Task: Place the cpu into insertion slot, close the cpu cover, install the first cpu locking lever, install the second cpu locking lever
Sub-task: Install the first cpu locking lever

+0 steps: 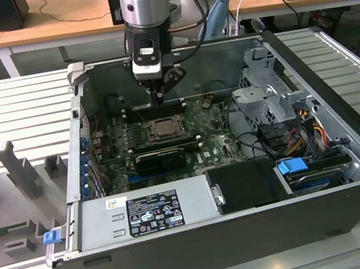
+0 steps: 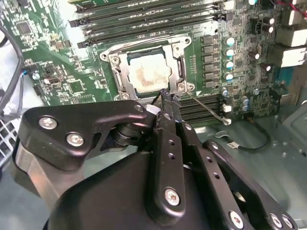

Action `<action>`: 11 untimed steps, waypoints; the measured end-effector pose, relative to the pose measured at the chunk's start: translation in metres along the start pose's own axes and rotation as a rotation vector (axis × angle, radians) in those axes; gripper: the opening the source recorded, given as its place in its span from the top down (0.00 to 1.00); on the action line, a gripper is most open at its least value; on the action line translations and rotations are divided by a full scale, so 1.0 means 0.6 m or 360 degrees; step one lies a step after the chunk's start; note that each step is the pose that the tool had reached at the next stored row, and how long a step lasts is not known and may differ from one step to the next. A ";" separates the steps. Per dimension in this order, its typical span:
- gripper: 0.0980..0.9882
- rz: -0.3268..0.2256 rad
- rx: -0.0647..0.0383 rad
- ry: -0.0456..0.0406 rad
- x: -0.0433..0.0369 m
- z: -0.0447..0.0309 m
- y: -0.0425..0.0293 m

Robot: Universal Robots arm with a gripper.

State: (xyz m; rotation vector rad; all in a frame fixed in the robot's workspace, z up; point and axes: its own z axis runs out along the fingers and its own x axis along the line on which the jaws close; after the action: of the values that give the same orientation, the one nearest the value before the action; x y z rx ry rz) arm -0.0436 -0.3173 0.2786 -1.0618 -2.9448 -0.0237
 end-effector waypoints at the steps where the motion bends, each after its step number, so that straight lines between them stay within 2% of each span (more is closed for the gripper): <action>1: 0.99 -0.0050 0.0001 0.0001 0.000 0.000 0.000; 8: 0.99 -0.0343 0.0005 0.0004 0.000 0.000 0.000; 11: 0.99 -0.0405 0.0006 0.0004 0.001 0.000 -0.001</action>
State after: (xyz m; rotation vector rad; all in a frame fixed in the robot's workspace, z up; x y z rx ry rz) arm -0.0444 -0.3173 0.2786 -0.6792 -3.0539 -0.0212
